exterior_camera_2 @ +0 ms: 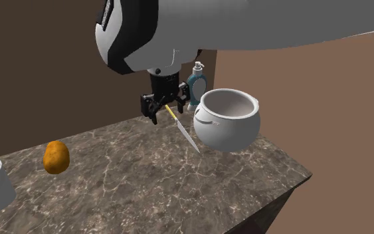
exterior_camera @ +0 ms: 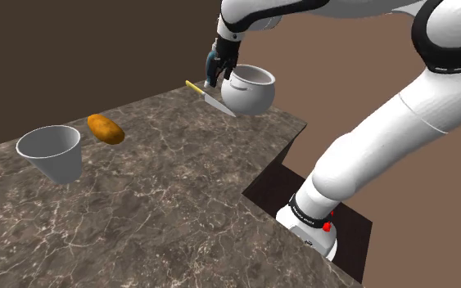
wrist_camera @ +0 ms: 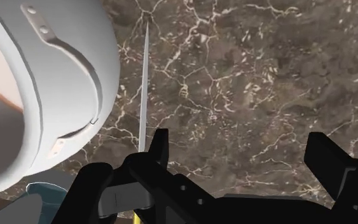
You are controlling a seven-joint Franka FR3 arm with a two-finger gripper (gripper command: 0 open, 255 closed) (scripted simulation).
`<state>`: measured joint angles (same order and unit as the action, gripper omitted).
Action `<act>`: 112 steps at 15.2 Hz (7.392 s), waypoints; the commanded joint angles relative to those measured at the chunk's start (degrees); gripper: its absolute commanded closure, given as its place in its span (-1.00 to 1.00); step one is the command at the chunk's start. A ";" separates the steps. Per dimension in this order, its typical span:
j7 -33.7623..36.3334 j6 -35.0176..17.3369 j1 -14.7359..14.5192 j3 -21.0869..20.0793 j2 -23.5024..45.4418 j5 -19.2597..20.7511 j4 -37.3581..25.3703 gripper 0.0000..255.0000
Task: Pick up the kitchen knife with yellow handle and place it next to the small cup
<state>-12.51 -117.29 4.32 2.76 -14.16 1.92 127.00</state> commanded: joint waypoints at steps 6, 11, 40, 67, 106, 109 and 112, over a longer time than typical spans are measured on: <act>-2.27 -5.05 1.85 2.64 15.00 -1.67 -8.39 -1.00; -3.84 -6.65 3.46 3.78 25.78 -3.67 -16.32 -1.00; -4.77 -11.11 4.63 3.80 33.61 -5.10 -19.05 1.00; -3.86 7.47 4.41 4.22 26.51 -3.85 -30.58 1.00; 34.30 9.29 -13.92 -16.12 2.26 -4.31 -8.51 1.00; 38.52 9.39 -15.67 -18.72 2.61 -4.67 -9.04 1.00; 42.84 9.53 -17.38 -21.36 3.52 -4.81 -10.15 1.00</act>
<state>29.03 -107.62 -12.55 -17.86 -10.61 -2.77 116.71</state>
